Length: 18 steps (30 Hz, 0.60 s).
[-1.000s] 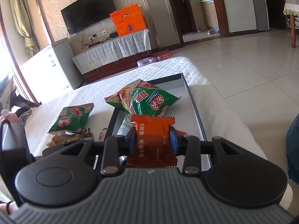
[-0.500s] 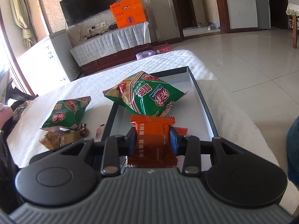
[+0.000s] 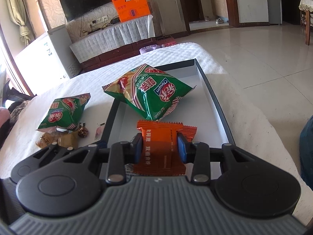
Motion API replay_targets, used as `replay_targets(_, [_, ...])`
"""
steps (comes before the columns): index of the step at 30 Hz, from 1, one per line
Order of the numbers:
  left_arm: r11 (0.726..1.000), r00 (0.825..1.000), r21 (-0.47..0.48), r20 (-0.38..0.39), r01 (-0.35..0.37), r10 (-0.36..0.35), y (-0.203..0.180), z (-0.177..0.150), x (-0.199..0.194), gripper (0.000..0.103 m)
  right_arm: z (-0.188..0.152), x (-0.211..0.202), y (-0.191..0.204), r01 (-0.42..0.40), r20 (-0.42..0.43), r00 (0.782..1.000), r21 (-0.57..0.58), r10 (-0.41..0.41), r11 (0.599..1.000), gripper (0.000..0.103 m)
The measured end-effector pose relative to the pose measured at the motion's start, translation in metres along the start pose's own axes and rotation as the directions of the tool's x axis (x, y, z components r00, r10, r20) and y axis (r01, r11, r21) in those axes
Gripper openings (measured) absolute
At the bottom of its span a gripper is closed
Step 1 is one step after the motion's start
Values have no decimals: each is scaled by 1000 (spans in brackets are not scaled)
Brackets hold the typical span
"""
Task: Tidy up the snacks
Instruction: 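Open left tool to drop clear bag in box while right tool releases orange packet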
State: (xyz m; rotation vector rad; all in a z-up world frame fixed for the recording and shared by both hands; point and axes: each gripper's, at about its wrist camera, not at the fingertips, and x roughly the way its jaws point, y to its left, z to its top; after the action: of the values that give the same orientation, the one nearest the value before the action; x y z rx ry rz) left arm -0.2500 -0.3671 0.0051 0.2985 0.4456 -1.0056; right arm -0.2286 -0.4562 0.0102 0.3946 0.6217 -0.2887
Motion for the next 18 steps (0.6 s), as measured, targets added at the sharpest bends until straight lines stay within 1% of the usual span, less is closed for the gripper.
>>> replay_targets(2, [1000, 1000, 7, 9, -14, 14, -2, -1, -7, 87, 0, 1, -1, 0, 1, 1000, 14, 0, 1000, 40])
replay_targets(7, [999, 999, -19, -4, -49, 49, 4, -5, -16, 87, 0, 0, -2, -9, 12, 1000, 46, 9, 999, 40])
replay_targets(13, [995, 996, -48, -8, -84, 84, 15, -8, -29, 87, 0, -1, 7, -22, 27, 999, 24, 21, 999, 40])
replay_targets(18, [993, 995, -68, -7, -100, 100, 19, -13, -42, 87, 0, 0, 10, 18, 35, 999, 16, -18, 1000, 41])
